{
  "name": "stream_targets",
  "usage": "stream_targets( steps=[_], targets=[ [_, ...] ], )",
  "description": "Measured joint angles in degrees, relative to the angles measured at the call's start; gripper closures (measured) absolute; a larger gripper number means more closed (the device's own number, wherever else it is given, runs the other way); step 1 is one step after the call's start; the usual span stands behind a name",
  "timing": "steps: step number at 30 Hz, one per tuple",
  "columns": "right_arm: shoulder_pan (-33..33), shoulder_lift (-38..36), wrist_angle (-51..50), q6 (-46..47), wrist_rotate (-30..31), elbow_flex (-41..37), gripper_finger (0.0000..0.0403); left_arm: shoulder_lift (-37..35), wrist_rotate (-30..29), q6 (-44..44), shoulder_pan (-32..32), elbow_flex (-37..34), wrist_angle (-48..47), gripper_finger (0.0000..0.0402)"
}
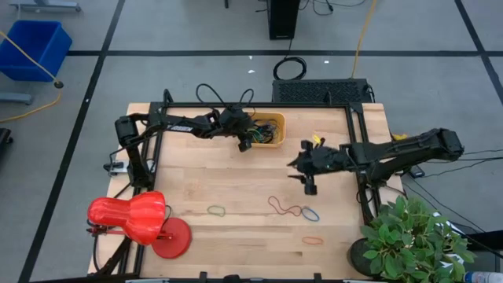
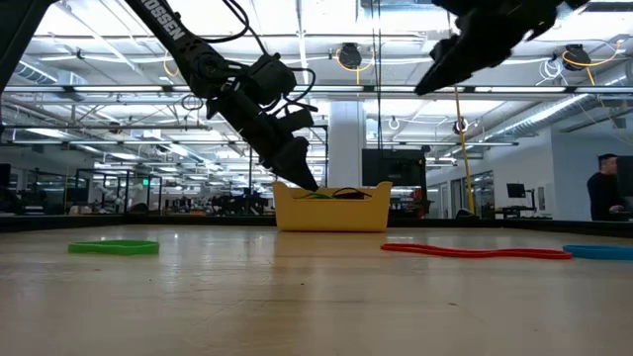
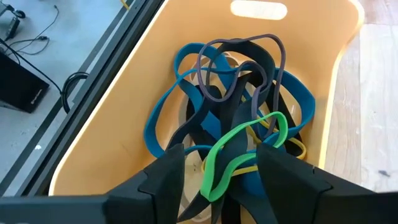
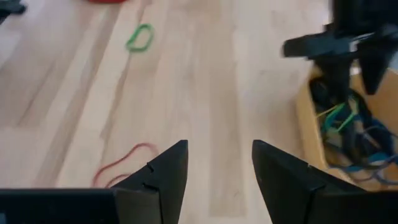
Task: Pick and place rubber bands into bin
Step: Put the blue rubber band into the yellow bin
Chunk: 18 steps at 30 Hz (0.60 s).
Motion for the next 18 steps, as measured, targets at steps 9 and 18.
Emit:
stream_targets(
  steps=[9, 18],
  targets=[
    [10.2, 2.5, -13.4, 13.6, 0.0, 0.2, 0.023, 0.0, 0.0, -0.2, 0.0, 0.0, 0.0, 0.0194],
    [16.6, 10.9, -15.2, 24.4, 0.0, 0.2, 0.0229, 0.0, 0.0, -0.2, -0.1, 0.0, 0.2, 0.0194]
  ],
)
